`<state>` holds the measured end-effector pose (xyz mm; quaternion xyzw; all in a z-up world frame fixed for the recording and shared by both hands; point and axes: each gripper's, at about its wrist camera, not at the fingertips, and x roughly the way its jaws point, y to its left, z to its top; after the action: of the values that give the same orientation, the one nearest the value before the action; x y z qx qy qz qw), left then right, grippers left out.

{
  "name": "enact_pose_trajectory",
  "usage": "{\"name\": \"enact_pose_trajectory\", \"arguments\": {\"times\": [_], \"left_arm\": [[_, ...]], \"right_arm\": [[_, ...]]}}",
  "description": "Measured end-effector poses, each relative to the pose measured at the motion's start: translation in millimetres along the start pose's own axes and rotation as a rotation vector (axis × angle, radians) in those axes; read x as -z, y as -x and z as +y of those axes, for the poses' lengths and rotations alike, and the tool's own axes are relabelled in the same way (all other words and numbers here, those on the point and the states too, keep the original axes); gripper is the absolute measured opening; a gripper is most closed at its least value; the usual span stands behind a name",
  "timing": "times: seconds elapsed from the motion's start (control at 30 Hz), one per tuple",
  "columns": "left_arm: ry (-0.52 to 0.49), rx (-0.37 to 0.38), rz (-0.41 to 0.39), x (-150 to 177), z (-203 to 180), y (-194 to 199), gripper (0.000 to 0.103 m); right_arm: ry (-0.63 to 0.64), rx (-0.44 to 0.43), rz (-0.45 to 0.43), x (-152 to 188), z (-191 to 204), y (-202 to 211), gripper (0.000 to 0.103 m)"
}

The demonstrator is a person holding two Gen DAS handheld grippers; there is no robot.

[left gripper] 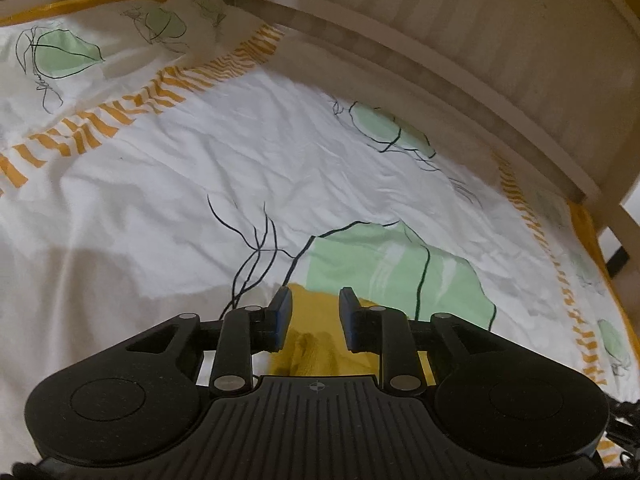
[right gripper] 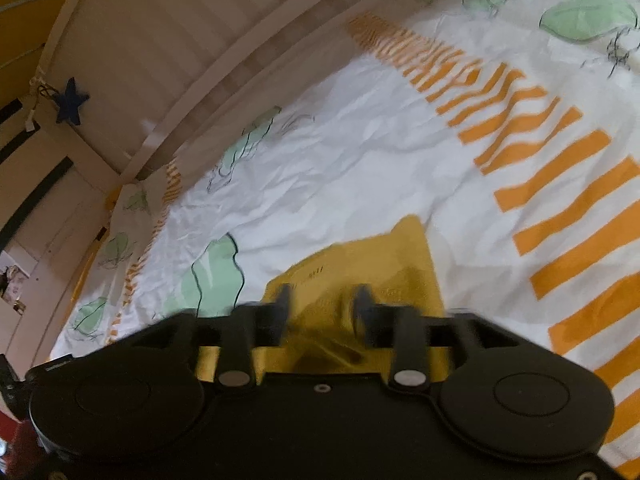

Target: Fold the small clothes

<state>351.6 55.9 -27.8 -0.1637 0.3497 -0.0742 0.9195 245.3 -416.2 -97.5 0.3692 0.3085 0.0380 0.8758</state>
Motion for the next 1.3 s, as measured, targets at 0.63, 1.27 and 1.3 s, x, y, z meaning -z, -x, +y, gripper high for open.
{"name": "enact_pose_trajectory", "arguments": {"times": [0.63,1.27,1.3], "left_arm": [[-0.447,0.087,0.227,69.8,-74.0,9.1,0.025],[-0.420,0.041,0.313,74.4,-68.7,-9.8,0.026],[-0.414,0.042,0.313,73.6,-68.4,-10.9,0.026]], "right_arm": [[0.534,0.050,0.030,27.3,82.2,15.2,0.064],[0.744,0.018,0.292,73.3,96.7,-14.4,0.063],[0.745,0.026,0.283,72.8,96.2,-15.6,0.063]]}}
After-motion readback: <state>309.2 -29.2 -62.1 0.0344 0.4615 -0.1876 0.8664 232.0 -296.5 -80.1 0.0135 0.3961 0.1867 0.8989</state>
